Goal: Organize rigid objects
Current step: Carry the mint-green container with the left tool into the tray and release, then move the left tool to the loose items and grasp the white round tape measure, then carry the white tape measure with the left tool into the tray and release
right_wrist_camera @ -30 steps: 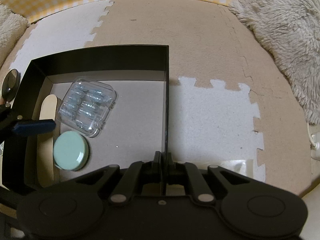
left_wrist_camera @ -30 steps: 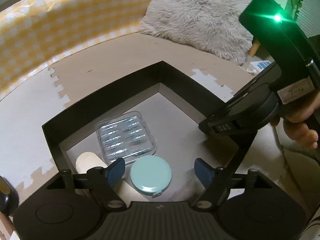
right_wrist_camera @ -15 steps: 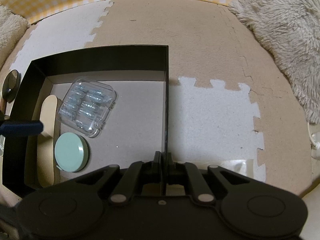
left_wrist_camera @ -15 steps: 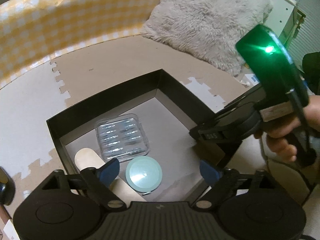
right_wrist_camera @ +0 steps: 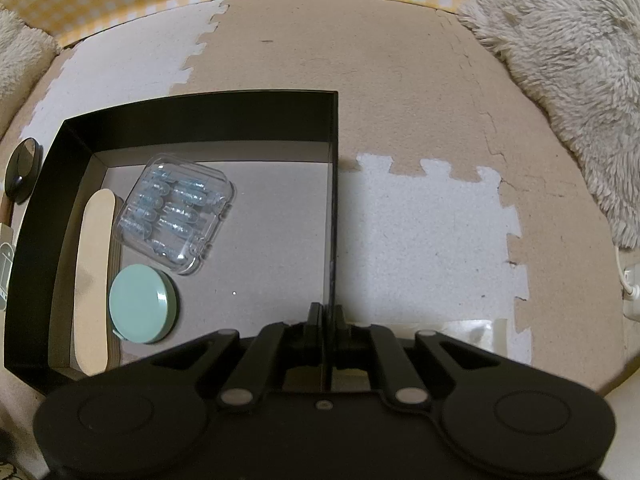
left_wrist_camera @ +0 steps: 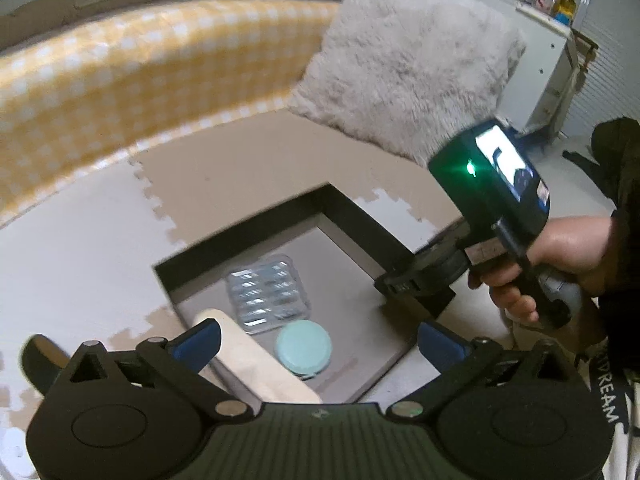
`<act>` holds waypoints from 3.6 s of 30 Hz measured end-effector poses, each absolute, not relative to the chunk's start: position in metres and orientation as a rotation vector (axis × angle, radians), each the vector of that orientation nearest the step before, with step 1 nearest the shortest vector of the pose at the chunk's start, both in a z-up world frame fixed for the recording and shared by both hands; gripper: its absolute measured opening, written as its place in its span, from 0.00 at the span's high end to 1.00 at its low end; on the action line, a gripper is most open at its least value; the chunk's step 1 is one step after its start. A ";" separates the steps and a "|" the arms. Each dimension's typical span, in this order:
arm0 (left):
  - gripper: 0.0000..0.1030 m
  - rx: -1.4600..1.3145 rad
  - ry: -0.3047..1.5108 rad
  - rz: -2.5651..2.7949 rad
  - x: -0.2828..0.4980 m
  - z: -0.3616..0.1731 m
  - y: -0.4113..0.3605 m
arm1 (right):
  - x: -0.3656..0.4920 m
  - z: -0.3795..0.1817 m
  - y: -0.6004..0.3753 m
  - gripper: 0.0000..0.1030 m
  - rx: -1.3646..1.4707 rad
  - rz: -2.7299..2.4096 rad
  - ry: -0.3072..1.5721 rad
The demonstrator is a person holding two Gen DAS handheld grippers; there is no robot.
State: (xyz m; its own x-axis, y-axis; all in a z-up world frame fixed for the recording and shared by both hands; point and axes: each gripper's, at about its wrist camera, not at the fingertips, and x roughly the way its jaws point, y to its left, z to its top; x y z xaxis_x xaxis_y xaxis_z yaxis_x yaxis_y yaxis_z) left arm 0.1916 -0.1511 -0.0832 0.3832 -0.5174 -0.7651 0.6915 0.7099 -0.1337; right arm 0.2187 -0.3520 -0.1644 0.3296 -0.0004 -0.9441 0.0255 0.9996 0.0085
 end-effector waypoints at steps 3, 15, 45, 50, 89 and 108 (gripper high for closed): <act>0.00 0.217 0.850 -0.744 0.192 -0.071 -0.137 | 0.219 -0.164 -0.352 0.94 0.023 -0.017 1.235; 0.00 0.198 0.774 -0.566 0.217 -0.042 -0.063 | 0.219 -0.164 -0.351 0.94 0.017 -0.018 1.234; 0.18 0.434 1.078 -0.396 0.278 -0.145 0.074 | 0.219 -0.164 -0.351 0.93 0.007 -0.018 1.233; 0.22 0.465 1.134 -0.421 0.283 -0.165 0.065 | 0.218 -0.164 -0.351 0.93 0.010 -0.018 1.232; 0.41 0.052 0.841 -0.721 0.238 -0.075 -0.049 | 0.218 -0.164 -0.352 0.93 0.009 -0.017 1.233; 0.41 0.011 1.054 -0.864 0.214 -0.130 -0.170 | 0.218 -0.166 -0.351 0.94 0.017 -0.018 1.235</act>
State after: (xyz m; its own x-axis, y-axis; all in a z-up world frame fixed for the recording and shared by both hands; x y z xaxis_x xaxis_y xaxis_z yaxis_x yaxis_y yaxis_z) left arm 0.2137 -0.1697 -0.1297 0.2070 -0.6155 -0.7605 0.6249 0.6812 -0.3812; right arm 0.2180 -0.3506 -0.1658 0.3293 -0.0048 -0.9442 0.0229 0.9997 0.0029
